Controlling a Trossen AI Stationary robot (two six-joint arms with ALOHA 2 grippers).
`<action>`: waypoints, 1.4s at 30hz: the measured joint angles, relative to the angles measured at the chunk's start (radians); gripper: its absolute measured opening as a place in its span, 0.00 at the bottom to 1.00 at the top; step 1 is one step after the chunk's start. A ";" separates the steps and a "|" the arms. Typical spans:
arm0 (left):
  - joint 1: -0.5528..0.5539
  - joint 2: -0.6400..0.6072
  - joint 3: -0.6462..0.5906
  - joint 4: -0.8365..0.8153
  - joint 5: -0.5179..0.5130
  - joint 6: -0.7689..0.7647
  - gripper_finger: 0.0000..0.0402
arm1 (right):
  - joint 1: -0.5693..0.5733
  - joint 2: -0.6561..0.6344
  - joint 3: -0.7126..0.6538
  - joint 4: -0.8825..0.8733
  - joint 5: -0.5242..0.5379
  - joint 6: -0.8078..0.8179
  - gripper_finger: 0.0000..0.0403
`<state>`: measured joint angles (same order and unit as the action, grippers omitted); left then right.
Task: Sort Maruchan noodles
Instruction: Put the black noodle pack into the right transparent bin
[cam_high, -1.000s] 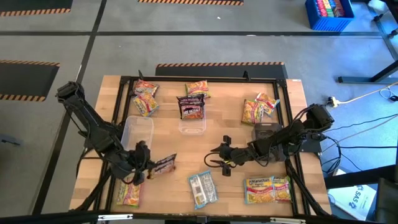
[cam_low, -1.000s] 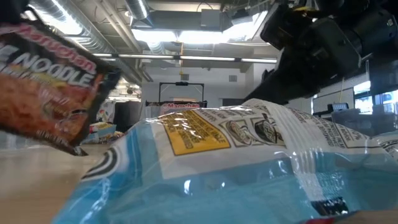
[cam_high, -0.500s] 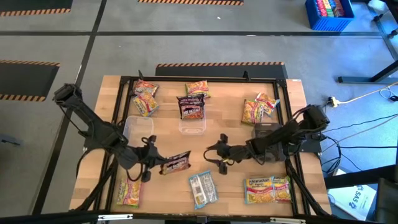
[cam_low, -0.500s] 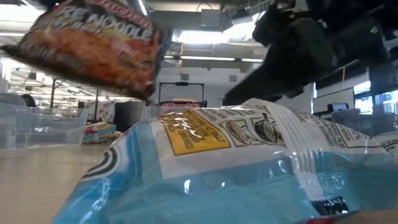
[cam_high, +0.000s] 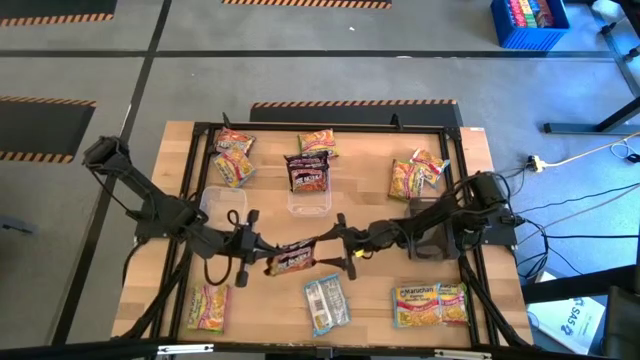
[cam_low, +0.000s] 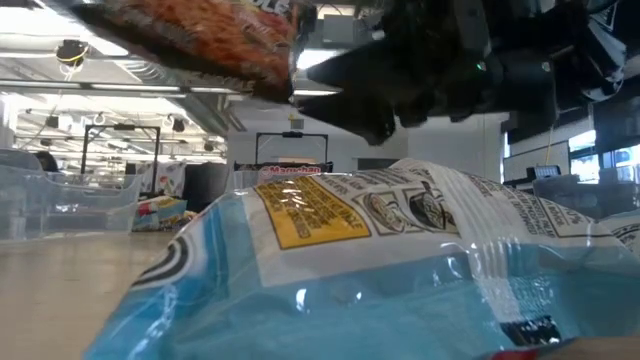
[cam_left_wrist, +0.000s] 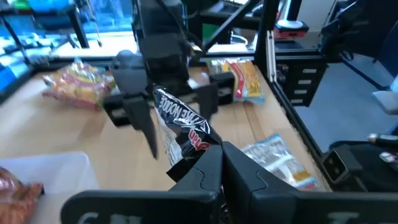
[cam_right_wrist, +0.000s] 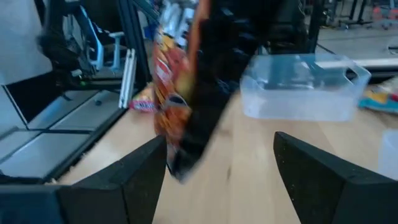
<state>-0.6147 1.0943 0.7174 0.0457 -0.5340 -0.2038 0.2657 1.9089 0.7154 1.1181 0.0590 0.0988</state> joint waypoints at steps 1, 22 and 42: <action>0.008 0.000 0.000 0.007 0.001 0.009 0.00 | 0.000 0.006 0.016 0.000 -0.004 0.000 0.69; 0.087 0.000 0.000 0.039 0.030 0.080 0.00 | 0.002 0.020 0.124 -0.047 -0.017 -0.054 0.51; 0.088 -0.018 0.002 0.043 -0.034 0.034 0.42 | 0.002 -0.038 0.124 -0.312 0.193 -0.175 0.21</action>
<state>-0.5268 1.0767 0.7189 0.0889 -0.5678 -0.1699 0.2680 1.8711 0.8394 0.8059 0.2516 -0.0761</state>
